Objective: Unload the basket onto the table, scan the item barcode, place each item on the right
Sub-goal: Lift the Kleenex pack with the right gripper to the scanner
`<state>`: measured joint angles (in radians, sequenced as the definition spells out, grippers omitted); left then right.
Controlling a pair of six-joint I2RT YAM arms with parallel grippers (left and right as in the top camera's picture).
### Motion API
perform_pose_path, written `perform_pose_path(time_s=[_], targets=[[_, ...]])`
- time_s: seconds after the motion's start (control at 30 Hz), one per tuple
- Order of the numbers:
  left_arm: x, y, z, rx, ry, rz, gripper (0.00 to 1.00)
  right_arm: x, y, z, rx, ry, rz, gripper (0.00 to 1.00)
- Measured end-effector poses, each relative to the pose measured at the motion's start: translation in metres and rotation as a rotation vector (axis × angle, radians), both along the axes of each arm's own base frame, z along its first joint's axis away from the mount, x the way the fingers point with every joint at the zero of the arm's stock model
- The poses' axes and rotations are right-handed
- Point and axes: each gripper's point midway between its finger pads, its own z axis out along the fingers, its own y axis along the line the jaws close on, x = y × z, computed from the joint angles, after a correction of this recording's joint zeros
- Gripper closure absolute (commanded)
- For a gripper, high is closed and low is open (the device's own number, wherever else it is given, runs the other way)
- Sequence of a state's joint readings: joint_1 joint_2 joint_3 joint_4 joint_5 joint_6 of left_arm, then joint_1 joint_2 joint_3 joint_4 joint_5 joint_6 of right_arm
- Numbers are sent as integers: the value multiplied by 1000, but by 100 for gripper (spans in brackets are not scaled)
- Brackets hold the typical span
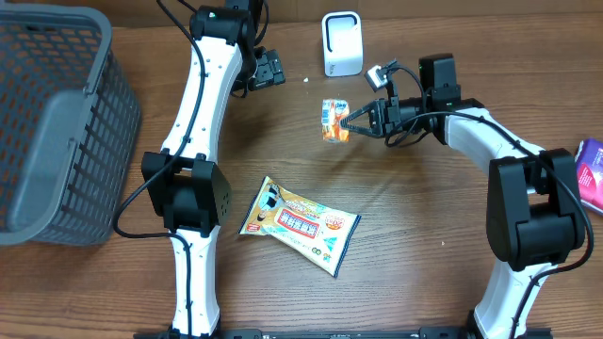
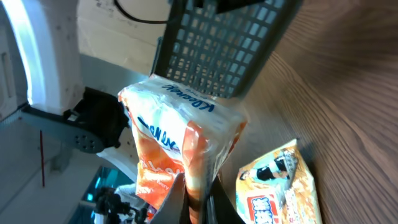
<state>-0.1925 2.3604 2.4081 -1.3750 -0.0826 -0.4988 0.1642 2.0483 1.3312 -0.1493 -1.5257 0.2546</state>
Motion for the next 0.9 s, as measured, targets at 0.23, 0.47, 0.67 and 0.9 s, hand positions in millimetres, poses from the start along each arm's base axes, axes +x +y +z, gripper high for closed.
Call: perform_pose_path(time_s=[0.23,0.47,0.67,0.9], targets=[[0,0,0,0,0,0,0,8,1,12,22,-81,7,96],[0,0,0,0,0,0,0,18,3,21,10,-71,-18,96],[0,0,0,0,0,0,0,50,3,6,-92,62,-209,96],[0,0,0,0,0,0,1,93,-18,-45,-321,232,-547,96]])
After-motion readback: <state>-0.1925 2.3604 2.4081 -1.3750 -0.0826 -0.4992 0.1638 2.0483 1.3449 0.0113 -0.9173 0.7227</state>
